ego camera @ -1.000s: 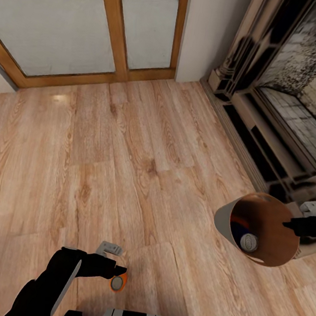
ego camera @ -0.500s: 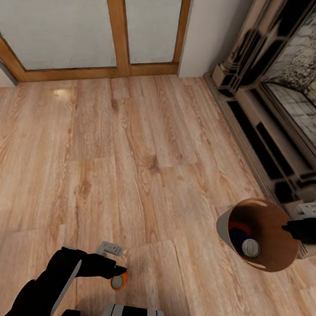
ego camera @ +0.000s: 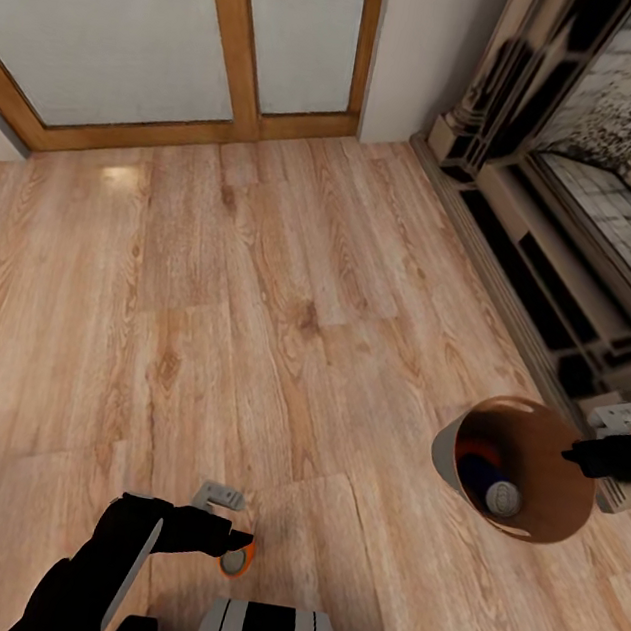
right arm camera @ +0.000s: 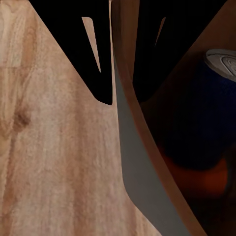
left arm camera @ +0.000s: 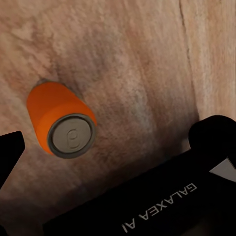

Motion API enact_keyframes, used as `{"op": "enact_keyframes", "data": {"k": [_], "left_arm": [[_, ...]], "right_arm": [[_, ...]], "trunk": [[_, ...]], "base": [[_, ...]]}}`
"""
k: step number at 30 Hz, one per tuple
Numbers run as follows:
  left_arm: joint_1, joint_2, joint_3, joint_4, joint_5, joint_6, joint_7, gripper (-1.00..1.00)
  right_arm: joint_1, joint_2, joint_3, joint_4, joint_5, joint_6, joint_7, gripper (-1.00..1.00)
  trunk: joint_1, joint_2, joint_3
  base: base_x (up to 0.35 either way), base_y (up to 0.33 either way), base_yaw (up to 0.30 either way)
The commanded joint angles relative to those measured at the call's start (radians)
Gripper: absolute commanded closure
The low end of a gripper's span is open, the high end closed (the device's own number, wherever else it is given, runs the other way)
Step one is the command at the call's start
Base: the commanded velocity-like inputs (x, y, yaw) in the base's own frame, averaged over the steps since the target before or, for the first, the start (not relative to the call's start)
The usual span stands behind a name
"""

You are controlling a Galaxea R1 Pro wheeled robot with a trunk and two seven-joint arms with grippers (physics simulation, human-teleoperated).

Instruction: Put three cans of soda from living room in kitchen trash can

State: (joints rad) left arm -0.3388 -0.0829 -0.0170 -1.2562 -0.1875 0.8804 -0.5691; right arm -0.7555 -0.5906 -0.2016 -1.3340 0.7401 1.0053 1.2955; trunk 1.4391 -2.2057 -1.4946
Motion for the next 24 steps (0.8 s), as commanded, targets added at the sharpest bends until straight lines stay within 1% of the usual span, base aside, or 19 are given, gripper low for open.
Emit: {"op": "enact_keyframes", "data": {"k": [1,4,13,15,18,24], "left_arm": [[0.000,0.000,0.000,0.000,0.000,0.000,0.000,-1.00],[0.000,0.000,0.000,0.000,0.000,0.000,0.000,-1.00],[0.000,0.000,0.000,0.000,0.000,0.000,0.000,-1.00],[0.000,0.000,0.000,0.000,0.000,0.000,0.000,-1.00],[0.000,0.000,0.000,0.000,0.000,0.000,0.000,-1.00],[0.000,0.000,0.000,0.000,0.000,0.000,0.000,-1.00]], "right_arm": [[-0.001,0.000,0.000,0.000,-0.008,0.007,0.004,1.00],[-0.001,0.000,0.001,0.000,-0.008,0.007,0.004,1.00],[0.000,0.003,0.005,-0.001,-0.008,0.007,0.004,1.00],[0.001,0.003,0.017,-0.001,-0.008,0.007,0.004,1.00],[0.001,0.003,0.020,-0.001,-0.008,0.007,0.004,1.00],[0.001,0.003,0.024,-0.001,-0.008,0.007,0.004,1.00]], "trunk": [[0.004,-0.007,-0.005],[0.015,-0.028,-0.019],[0.015,-0.028,-0.024],[0.023,-0.042,-0.031],[0.034,-0.063,-0.042],[0.034,-0.063,-0.048]], "base": [[0.000,0.000,0.000],[0.000,0.000,0.000],[0.000,0.000,0.000],[0.000,0.000,0.000],[0.000,0.000,0.000],[0.000,0.000,0.000]]}}
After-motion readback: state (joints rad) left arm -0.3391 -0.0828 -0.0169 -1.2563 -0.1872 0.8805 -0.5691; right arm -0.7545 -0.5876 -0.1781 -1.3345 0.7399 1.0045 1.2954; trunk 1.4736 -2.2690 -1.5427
